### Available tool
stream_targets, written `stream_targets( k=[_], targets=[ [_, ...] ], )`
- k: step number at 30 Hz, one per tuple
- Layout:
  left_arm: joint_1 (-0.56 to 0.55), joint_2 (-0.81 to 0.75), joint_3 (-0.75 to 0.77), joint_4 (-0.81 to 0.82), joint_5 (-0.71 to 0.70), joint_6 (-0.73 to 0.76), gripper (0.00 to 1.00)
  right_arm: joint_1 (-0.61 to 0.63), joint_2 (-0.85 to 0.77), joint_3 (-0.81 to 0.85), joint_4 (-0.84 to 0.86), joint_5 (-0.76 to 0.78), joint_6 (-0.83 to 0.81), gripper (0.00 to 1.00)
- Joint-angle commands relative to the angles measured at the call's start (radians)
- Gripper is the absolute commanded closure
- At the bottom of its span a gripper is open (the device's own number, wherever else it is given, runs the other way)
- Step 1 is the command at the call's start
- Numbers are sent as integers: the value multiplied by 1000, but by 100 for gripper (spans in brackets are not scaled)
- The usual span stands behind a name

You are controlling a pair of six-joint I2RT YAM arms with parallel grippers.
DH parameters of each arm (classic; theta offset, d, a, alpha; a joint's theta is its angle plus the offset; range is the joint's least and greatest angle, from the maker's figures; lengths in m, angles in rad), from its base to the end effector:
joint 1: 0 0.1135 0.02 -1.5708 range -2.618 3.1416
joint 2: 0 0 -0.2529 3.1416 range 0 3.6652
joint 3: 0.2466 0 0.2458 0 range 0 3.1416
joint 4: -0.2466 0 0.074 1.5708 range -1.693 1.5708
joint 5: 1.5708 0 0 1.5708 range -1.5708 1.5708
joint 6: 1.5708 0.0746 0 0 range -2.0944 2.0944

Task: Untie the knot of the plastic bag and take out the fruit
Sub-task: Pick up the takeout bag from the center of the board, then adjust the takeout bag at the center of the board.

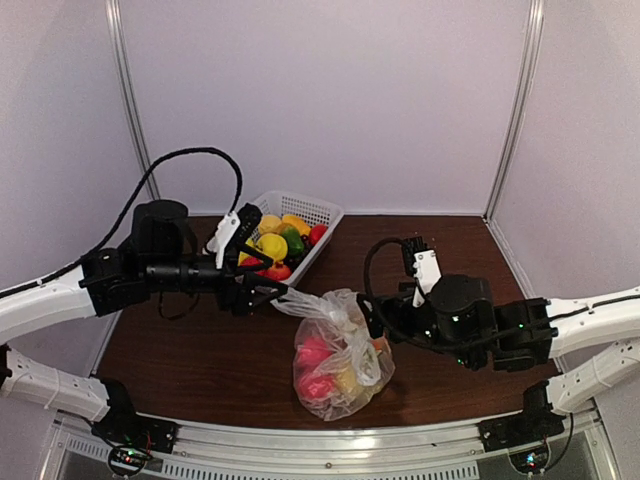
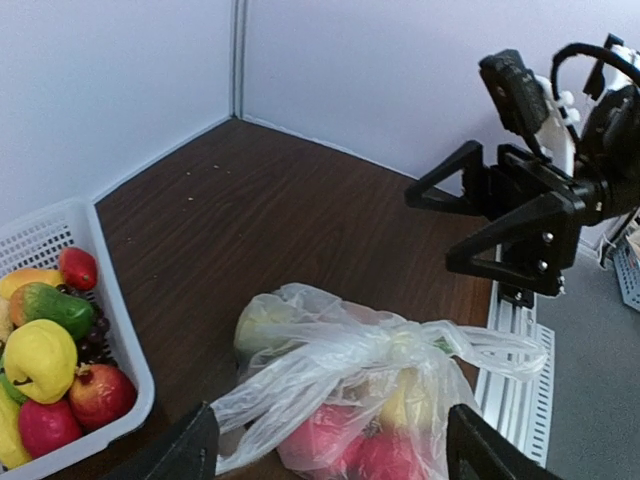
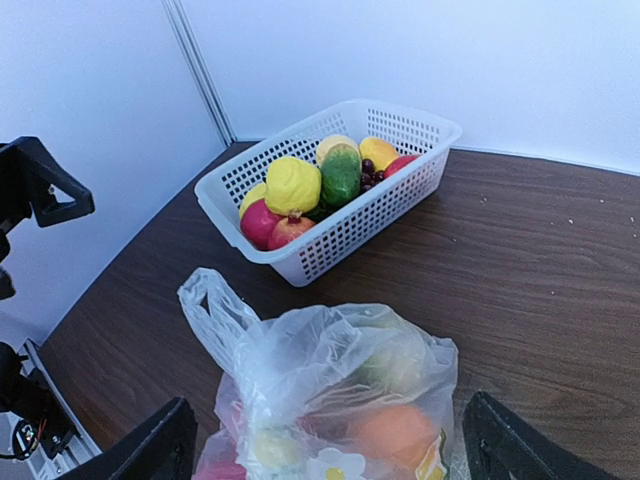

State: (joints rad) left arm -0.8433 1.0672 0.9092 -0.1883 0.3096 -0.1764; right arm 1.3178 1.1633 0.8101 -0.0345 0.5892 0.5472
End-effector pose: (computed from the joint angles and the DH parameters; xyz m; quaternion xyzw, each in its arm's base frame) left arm 0.1687 -0.2237 0.3075 0.3484 0.7350 -0.3873 0.4340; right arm 0.1128 0.2705 0.2681 -0.1485 0.7969 0.2850 0.5115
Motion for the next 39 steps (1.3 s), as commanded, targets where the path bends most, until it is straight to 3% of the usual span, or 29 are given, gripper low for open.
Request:
stream_targets(
  k=[1, 7, 14, 18, 34, 39],
  targets=[
    [-105, 56, 5, 20, 18, 9, 23, -4, -84, -102, -1, 16, 51, 6],
    [-201, 179, 34, 20, 60, 7, 31, -13, -146, -230, 126, -75, 108, 6],
    [-305, 337, 61, 20, 39, -41, 38, -20, -124, -195, 98, -93, 118, 8],
    [-325, 366, 59, 10, -54, -39, 38, -20, -132, -190, 91, -105, 124, 8],
    [-361, 456, 71, -7, -146, -24, 39, -40, -189, -286, 146, -90, 156, 6],
    [-361, 501, 102, -23, -145, -31, 55, -42, -183, -308, 159, -89, 164, 5]
  ],
)
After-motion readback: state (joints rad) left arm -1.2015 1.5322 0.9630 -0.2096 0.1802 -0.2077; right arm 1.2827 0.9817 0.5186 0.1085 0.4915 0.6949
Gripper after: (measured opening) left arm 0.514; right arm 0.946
